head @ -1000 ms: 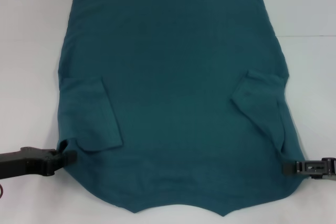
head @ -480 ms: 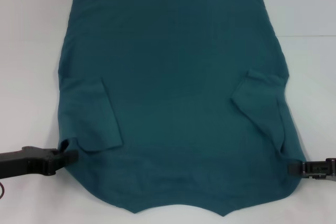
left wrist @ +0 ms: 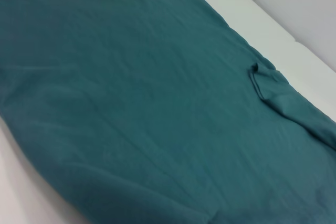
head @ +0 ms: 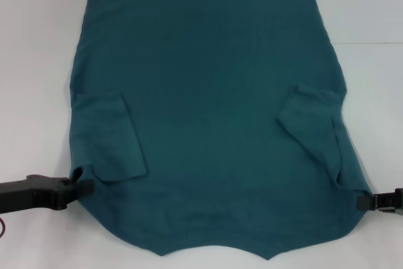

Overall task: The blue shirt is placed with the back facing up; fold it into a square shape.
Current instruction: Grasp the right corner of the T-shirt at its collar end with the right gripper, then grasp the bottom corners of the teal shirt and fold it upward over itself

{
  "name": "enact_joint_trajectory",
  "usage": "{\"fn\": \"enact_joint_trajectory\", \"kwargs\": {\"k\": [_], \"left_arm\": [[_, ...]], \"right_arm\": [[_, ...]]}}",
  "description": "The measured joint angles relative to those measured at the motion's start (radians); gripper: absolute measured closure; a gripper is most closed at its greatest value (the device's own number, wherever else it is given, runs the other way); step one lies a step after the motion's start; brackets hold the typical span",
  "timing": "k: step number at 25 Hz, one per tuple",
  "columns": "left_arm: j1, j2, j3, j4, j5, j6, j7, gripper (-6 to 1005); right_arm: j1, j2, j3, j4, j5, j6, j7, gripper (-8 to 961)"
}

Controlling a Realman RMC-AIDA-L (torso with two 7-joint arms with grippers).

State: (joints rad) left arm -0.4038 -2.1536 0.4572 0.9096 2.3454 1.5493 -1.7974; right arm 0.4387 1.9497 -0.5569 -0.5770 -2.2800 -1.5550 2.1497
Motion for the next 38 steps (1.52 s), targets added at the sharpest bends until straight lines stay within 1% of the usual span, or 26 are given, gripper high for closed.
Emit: {"fn": "enact_joint_trajectory", "kwargs": {"k": [2, 6, 8, 14, 20, 25, 31, 38], "left_arm": [[-0.001, 0.0, 0.0, 0.0, 0.0, 0.0, 0.0, 967], [-0.001, 0.0, 0.001, -0.001, 0.0, 0.0, -0.002, 967], [0.0, 0.0, 0.0, 0.0, 0.003, 0.006, -0.009, 967], [0.029, 0.004, -0.003, 0.022, 0.011, 0.029, -0.042, 967], [0.073, 0.002, -0.016, 0.075, 0.012, 0.091, -0.058, 967], [0.094, 0.004, -0.034, 0.081, 0.013, 0.156, -0.057, 967], [0.126, 0.006, -0.041, 0.102, 0.024, 0.235, -0.052, 967], [0.155, 0.005, -0.09, 0.129, 0.034, 0.347, -0.049, 968]], "right_arm": [[0.0, 0.0, 0.0, 0.0, -0.001, 0.001, -0.002, 706], [-0.005, 0.0, 0.001, 0.006, 0.0, 0.002, -0.022, 848], [-0.015, 0.004, 0.013, 0.006, 0.001, -0.004, -0.056, 919], [-0.046, 0.011, 0.062, 0.008, 0.003, -0.019, -0.127, 919], [-0.083, 0.01, 0.125, 0.008, 0.004, -0.096, -0.215, 918], [-0.124, 0.005, 0.13, 0.007, 0.003, -0.145, -0.275, 918], [-0.179, 0.005, 0.141, 0.002, 0.002, -0.215, -0.355, 919], [-0.221, -0.007, 0.143, 0.005, -0.004, -0.253, -0.398, 918]]}}
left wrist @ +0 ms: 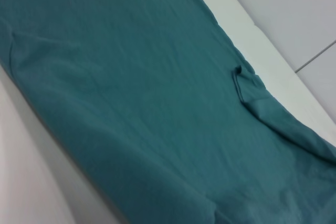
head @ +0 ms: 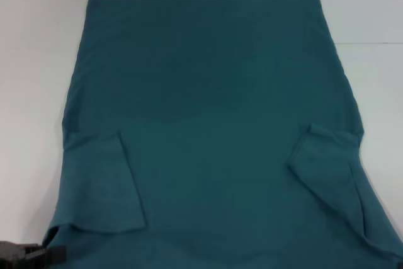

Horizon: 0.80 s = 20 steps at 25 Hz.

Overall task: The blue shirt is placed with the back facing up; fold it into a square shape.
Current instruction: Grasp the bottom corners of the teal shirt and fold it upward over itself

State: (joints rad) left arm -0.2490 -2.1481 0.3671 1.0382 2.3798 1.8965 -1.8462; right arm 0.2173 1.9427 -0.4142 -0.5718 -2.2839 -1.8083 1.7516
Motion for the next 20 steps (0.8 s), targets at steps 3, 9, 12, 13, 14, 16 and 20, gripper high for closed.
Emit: {"fn": "enact_joint_trajectory", "kwargs": {"k": [3, 9, 12, 13, 14, 16, 20], "left_arm": [[0.008, -0.003, -0.008, 0.003, 0.005, 0.024, 0.0, 968], [0.015, -0.004, -0.033, 0.005, 0.002, 0.037, 0.0, 968], [-0.016, 0.001, -0.038, -0.005, -0.012, 0.028, 0.0, 968], [-0.035, 0.004, -0.038, -0.014, -0.018, 0.017, -0.001, 968], [-0.052, 0.009, -0.039, -0.024, -0.02, 0.006, -0.003, 968], [-0.101, 0.025, -0.044, -0.066, -0.03, -0.029, -0.013, 968], [-0.209, 0.064, -0.049, -0.169, -0.049, -0.123, -0.024, 968]], "right_arm": [[-0.005, -0.002, -0.003, -0.003, 0.0, -0.031, -0.011, 919], [-0.001, -0.002, 0.01, 0.001, 0.0, -0.039, -0.022, 919], [0.03, -0.002, 0.033, 0.001, 0.003, -0.032, -0.014, 918], [0.046, -0.002, 0.044, 0.0, 0.004, -0.03, -0.007, 918], [0.065, -0.002, 0.06, -0.002, 0.005, -0.022, 0.0, 918], [0.102, -0.005, 0.09, -0.001, 0.006, -0.001, 0.014, 918], [0.2, -0.016, 0.153, 0.014, 0.007, 0.067, 0.037, 918]]}}
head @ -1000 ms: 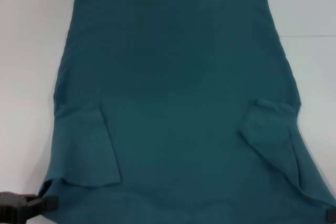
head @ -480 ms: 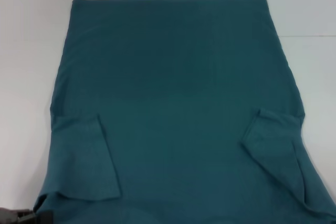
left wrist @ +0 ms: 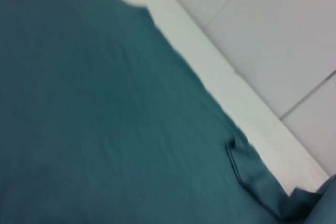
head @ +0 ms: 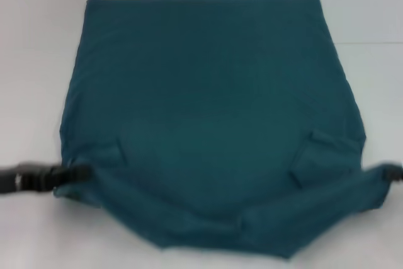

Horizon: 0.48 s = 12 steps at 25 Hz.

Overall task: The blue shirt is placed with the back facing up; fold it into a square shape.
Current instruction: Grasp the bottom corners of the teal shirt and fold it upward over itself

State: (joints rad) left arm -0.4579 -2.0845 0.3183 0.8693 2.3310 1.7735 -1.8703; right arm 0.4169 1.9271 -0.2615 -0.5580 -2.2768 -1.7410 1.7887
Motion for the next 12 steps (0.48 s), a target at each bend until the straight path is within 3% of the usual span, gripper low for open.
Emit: {"fn": "enact_joint_trajectory", "kwargs": {"k": [6, 12], "left_arm": [[-0.146, 0.037, 0.0, -0.116, -0.042, -0.203, -0.013, 968], [-0.219, 0.044, 0.003, -0.196, -0.154, -0.434, -0.019, 967]], "right_arm": [[0.122, 0.003, 0.024, 0.002, 0.012, 0.187, 0.03, 919], [0.219, 0.01, 0.013, 0.031, 0.039, 0.387, 0.025, 919]]}}
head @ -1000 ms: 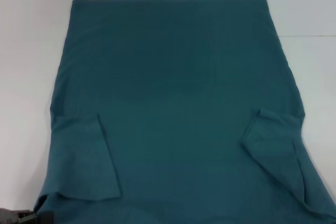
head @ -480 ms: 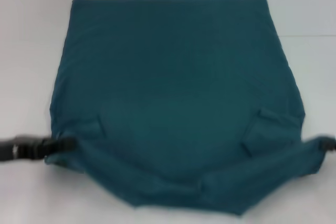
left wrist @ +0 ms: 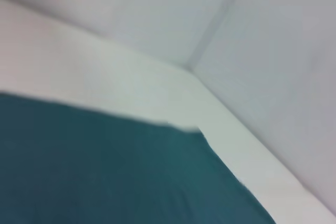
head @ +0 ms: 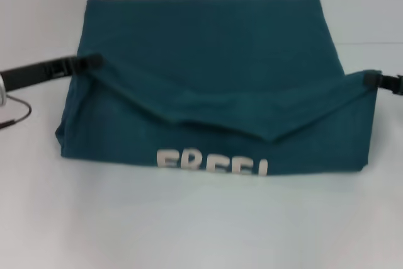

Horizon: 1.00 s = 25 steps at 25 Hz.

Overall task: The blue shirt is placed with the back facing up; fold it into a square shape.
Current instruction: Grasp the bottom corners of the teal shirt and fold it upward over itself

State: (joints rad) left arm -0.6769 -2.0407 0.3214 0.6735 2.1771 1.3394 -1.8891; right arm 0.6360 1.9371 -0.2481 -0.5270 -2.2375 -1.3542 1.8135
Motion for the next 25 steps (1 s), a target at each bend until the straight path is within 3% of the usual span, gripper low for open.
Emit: {"fn": "enact_joint_trajectory", "kwargs": {"k": [6, 15, 20, 25], "left_arm": [[-0.043, -0.012, 0.009, -0.11, -0.11, -0.239, 0.068, 968], [-0.094, -0.046, 0.008, -0.247, -0.282, -0.505, 0.289, 965], [-0.109, -0.069, 0.004, -0.287, -0.381, -0.594, 0.424, 963], [-0.109, -0.078, 0.005, -0.301, -0.449, -0.619, 0.494, 961]], "right_arm": [[0.089, 0.013, -0.028, 0.063, 0.002, 0.239, -0.042, 918], [0.211, 0.069, -0.087, 0.148, 0.003, 0.607, -0.172, 919], [0.239, 0.101, -0.088, 0.159, 0.007, 0.705, -0.245, 918], [0.236, 0.107, -0.09, 0.177, 0.069, 0.733, -0.311, 918]]}}
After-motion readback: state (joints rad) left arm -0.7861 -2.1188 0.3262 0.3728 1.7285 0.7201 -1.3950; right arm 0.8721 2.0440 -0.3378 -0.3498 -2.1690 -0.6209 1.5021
